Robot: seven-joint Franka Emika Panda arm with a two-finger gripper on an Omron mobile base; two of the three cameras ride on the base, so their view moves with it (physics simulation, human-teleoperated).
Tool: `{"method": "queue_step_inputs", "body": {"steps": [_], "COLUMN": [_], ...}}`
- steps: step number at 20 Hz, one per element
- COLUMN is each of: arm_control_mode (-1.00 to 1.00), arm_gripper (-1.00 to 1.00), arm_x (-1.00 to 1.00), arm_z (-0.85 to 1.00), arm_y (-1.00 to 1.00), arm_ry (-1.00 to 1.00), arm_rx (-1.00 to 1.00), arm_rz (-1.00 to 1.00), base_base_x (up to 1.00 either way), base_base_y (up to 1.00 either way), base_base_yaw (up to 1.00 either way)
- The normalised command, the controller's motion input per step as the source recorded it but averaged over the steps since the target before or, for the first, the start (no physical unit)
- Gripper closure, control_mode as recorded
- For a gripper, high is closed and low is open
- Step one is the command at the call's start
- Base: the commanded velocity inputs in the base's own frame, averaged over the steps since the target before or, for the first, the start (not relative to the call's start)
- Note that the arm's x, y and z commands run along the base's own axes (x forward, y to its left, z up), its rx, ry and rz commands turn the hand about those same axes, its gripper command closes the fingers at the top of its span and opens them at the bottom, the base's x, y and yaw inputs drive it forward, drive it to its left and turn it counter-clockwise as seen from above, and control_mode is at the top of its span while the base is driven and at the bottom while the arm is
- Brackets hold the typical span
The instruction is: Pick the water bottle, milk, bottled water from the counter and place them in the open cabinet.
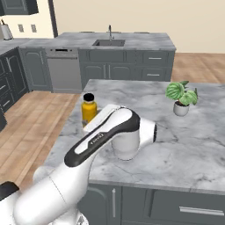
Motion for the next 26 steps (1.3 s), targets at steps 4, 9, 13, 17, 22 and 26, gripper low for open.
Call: {"method": "queue_step_inputs", "body": {"steps": [4,9,13,17,22,26], "arm_control_mode": [-1.00,-1.00,-1.00,1.00,1.00,1.00], "arm_gripper": [1.00,1.00,1.00,1.00,1.00,1.00], "arm_x": [-0.83,-0.71,-0.27,0.00,0.00,0.00], "arm_z": [0.66,0.54,0.10,0.00,0.00,0.00], "arm_y": [0.00,0.00,0.00,0.00,0.00,0.00], "arm_ry": [0.00,0.00,0.00,0.00,0.00,0.00], "arm_rx": [0.00,0.00,0.00,0.00,0.00,0.00], "arm_rz": [-0.09,-0.09,-0.05,0.00,0.00,0.00], "base_base_x": [0.00,0.00,0.00,-0.01,-0.67,-0.65], "base_base_y": [0.00,0.00,0.00,0.00,0.00,0.00], "base_base_yaw": [0.00,0.00,0.00,0.00,-0.24,-0.48]}}
